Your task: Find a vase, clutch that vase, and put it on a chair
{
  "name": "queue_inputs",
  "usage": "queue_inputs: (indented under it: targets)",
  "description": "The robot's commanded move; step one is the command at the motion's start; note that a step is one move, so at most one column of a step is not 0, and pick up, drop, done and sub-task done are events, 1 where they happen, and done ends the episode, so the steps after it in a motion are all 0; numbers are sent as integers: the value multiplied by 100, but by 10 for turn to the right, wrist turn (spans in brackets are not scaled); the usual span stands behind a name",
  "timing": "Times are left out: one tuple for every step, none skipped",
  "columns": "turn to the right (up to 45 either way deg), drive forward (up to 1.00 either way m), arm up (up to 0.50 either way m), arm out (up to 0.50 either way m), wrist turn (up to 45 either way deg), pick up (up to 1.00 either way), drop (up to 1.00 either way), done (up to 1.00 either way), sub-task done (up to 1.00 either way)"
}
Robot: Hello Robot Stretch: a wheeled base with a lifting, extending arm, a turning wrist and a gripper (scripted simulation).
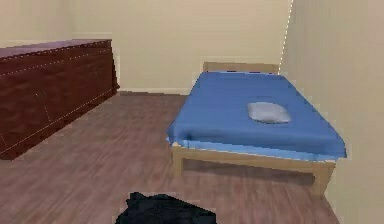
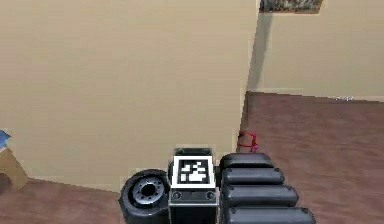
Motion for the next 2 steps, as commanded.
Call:
queue_inputs:
  targets:
    - [450,0,0,0,0,0,0,0,0]
    - [450,0,0,0,0,0,0,0,0]
